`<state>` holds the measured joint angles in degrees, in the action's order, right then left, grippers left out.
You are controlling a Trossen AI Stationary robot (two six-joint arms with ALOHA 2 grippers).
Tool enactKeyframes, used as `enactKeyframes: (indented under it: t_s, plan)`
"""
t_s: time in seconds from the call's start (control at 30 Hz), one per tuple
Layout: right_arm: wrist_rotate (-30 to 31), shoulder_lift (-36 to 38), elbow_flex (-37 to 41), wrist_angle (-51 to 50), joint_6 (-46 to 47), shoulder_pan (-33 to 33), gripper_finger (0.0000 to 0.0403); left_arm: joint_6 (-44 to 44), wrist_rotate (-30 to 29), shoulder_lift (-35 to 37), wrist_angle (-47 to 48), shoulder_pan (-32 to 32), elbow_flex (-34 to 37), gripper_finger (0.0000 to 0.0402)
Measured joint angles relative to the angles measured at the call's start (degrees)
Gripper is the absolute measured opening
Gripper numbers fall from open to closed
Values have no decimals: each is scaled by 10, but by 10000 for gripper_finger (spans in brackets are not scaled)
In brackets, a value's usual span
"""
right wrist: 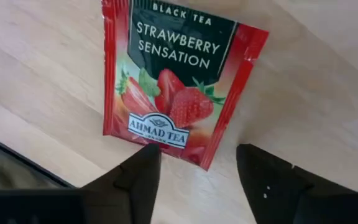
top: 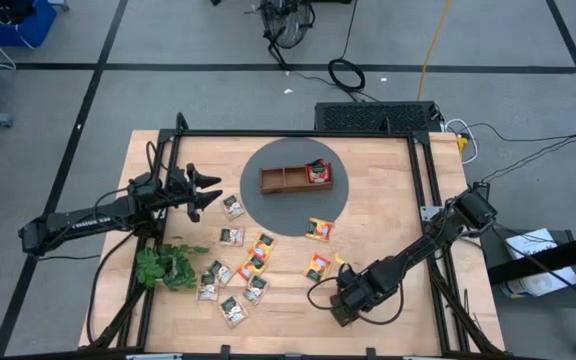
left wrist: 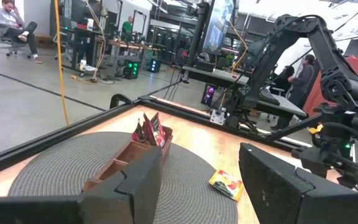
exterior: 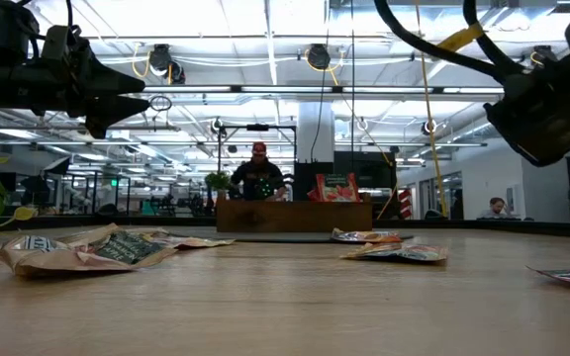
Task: Pick & Place Tea
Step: Put the red tea bag into the right section of the wooden organizer
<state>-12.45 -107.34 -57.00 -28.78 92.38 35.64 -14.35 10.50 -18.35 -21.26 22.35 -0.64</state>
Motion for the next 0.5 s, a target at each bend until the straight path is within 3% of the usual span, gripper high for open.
enactKeyframes:
  t_s: [0.33, 0.5]
  plan:
    - [61, 94, 7, 89, 15, 1, 123, 0, 0, 0, 0, 0, 0, 214]
    - [68, 111, 4, 159, -10, 6, 39, 0, 0, 0, 0, 0, 0, 214]
